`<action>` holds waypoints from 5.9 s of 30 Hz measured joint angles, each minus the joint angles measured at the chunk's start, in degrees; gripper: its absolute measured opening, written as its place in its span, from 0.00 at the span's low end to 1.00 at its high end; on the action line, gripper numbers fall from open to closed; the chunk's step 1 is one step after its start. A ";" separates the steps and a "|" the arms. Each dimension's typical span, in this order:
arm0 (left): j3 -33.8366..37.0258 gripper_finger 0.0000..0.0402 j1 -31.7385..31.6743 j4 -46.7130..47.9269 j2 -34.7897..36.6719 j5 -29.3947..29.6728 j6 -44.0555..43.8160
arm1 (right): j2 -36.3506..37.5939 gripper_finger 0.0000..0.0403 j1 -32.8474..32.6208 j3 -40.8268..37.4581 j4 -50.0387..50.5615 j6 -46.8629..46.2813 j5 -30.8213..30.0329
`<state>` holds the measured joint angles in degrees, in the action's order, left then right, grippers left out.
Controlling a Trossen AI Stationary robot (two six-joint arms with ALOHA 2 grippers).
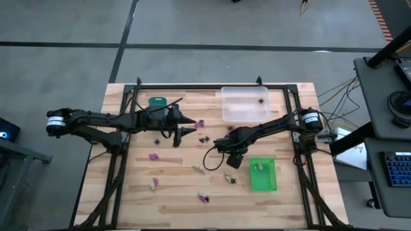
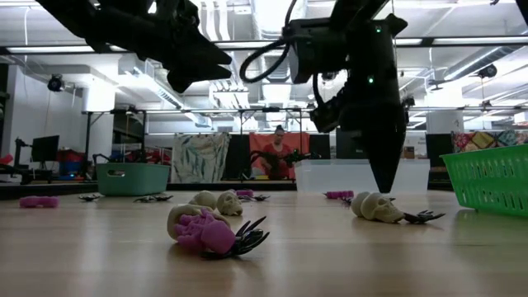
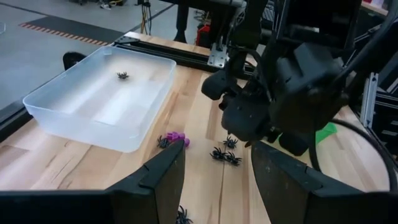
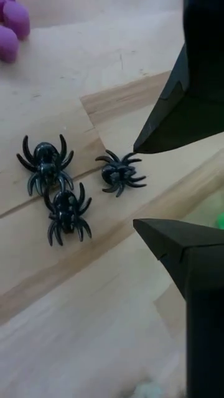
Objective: Sort Halloween decoration
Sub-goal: Put the black spider toy into the white bin, then put the white skull toy into the green bin
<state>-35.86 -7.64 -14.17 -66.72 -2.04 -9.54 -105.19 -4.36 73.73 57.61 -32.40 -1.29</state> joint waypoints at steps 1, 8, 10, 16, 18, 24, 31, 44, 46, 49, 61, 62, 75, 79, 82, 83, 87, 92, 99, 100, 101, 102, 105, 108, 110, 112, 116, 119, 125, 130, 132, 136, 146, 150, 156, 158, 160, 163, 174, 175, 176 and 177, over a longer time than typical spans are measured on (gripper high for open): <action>0.00 0.42 0.00 0.00 0.00 0.00 0.00 | -0.26 0.43 0.00 0.00 -0.01 -0.01 -0.37; 0.00 0.42 0.00 -0.04 0.00 0.02 0.02 | -1.81 0.41 0.00 0.00 -0.54 0.32 -1.91; 0.00 0.42 0.00 -0.02 0.00 0.02 0.02 | -2.24 0.41 0.00 0.00 -1.46 0.76 -1.91; 0.00 0.42 0.00 -0.04 -0.02 0.07 0.02 | -3.03 0.40 0.00 0.07 -1.91 2.32 -1.87; 0.00 0.42 0.00 -0.04 -0.02 0.09 0.02 | -3.17 0.40 0.00 0.09 -2.04 2.45 -1.86; 0.00 0.42 0.00 -0.06 -0.04 0.13 0.48 | -3.21 0.40 0.00 0.09 -2.41 3.08 -1.87; 0.00 0.42 0.00 -0.07 -0.04 0.15 0.48 | -3.25 0.35 0.00 0.09 -2.63 4.04 -1.70; 0.00 0.42 0.00 -0.07 -0.04 0.15 1.33 | -3.27 0.09 -0.04 0.02 -2.78 6.19 -1.24; 0.00 0.42 0.00 -0.07 -0.04 0.15 1.33 | -3.27 0.07 -0.04 0.02 -2.74 6.21 -1.27; 0.00 0.42 0.00 -0.07 -0.04 0.15 1.33 | -3.27 0.06 -0.02 0.09 -2.54 6.45 -1.34; 0.00 0.42 0.00 -0.04 -0.04 0.15 1.53 | -3.14 0.02 0.09 2.36 -0.46 7.69 -2.09; 0.00 0.42 0.00 -0.04 -0.04 0.15 1.53 | -3.14 0.02 0.09 2.48 -0.37 7.69 -2.09; 0.00 0.42 -0.02 -0.04 -0.04 0.15 1.53 | -2.86 0.02 0.81 3.52 2.03 9.64 -1.72; 0.00 0.42 0.00 -0.04 -0.07 0.15 1.55 | -2.86 0.02 1.39 3.52 2.12 10.53 -1.67; 0.00 0.42 0.00 -0.04 -0.07 0.15 1.53 | -2.83 0.02 1.80 3.52 2.15 11.31 -1.26; 0.00 0.42 0.00 -0.03 -0.06 0.15 1.54 | -2.83 0.02 1.96 3.52 2.14 11.72 -1.25; 0.00 0.42 0.00 -0.02 -0.05 0.15 1.55 | -2.79 0.02 2.57 3.52 2.29 12.82 -0.92; 0.00 0.42 0.00 -0.02 -0.05 0.15 1.53 | -1.77 0.02 3.15 3.52 2.46 13.62 -0.17; 0.00 0.42 -0.02 0.02 -0.05 0.15 1.53 | 1.23 0.02 3.31 3.52 2.67 14.00 -0.12; 0.00 0.42 0.00 0.02 -0.07 0.15 1.55 | 1.84 0.02 3.51 3.52 2.74 14.05 -0.14; 0.00 0.42 -0.02 0.00 -0.06 0.15 1.55 | 2.48 0.02 3.68 3.52 2.94 14.05 -0.12; 0.00 0.42 -0.02 0.00 -0.07 0.15 1.55 | 3.09 0.02 3.96 3.52 3.31 14.03 -0.13; 0.00 0.42 0.00 0.00 -0.07 0.15 1.55 | 5.36 0.02 5.38 3.50 3.83 14.55 -0.22; 0.00 0.42 -0.02 -0.02 -0.07 0.15 1.55 | 7.53 0.02 7.51 3.50 3.89 16.19 -0.54; 0.00 0.42 -0.01 -0.20 -0.06 0.15 1.72 | 8.92 0.02 9.40 3.50 3.98 17.52 -0.62; 0.00 0.42 -0.02 -0.24 -0.07 0.15 1.83 | 10.28 0.02 11.65 3.55 4.10 19.07 -0.83; 0.00 0.42 -0.01 -0.31 -0.07 0.14 1.85 | 12.45 0.02 16.75 4.14 4.44 21.72 -1.67; 0.00 0.42 -0.02 -0.31 -0.07 0.15 1.86 | 13.47 0.02 20.72 4.58 4.83 23.69 -1.74; 0.00 0.42 -0.02 -0.39 -0.07 0.15 2.33 | 12.87 0.02 28.96 4.66 3.21 28.16 -1.76; 0.00 0.42 -0.02 -0.42 -0.07 0.15 2.56 | 9.90 0.02 34.71 4.66 -0.48 33.28 -1.76; 0.00 0.42 -0.02 -0.40 -0.07 0.15 2.58 | 8.57 0.02 36.89 4.64 -2.30 35.00 -1.76; 0.00 0.42 -0.04 -0.40 -0.07 0.15 2.58 | 5.70 0.02 40.77 4.63 -5.09 37.47 -1.81; 0.00 0.42 -0.07 -0.37 -0.07 0.15 3.02 | 2.27 0.02 45.73 4.63 -4.72 37.94 -7.77; 0.00 0.42 -0.12 -0.38 -0.07 0.64 3.34 | 1.30 0.02 46.41 4.63 -4.73 37.71 -7.91; 0.00 0.42 -0.13 -0.39 -0.07 3.72 3.72 | -0.23 0.02 46.40 4.61 -6.48 37.88 -7.86; 0.00 0.42 -0.13 -0.39 -0.07 4.32 4.18 | -0.54 0.02 46.40 4.61 -6.56 37.17 -7.88; 0.00 0.42 -0.13 -0.39 -0.07 4.39 4.31 | -0.83 0.02 46.41 4.61 -6.84 36.64 -7.89; 0.00 0.42 -0.13 -0.39 -0.07 4.42 4.37 | -1.28 0.03 46.40 4.61 -7.78 36.54 -7.88; 0.00 0.42 -0.13 -0.37 -0.07 4.47 4.37 | -1.78 0.22 46.40 4.61 -8.27 36.52 -7.86; 0.00 0.42 -0.13 -0.37 -0.07 4.47 4.35 | -1.70 0.23 46.40 4.61 -8.23 36.52 -7.85; 0.00 0.42 -0.13 -0.37 -0.07 4.48 4.35 | -1.59 0.24 46.40 4.61 -8.11 36.46 -7.84; 0.00 0.42 -0.13 -0.37 -0.07 4.47 4.33 | -1.39 0.25 46.40 4.61 -7.94 36.23 -7.85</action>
<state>-35.86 -7.77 -14.55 -66.78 2.43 -5.21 -106.59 42.04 78.35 49.67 3.83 -9.14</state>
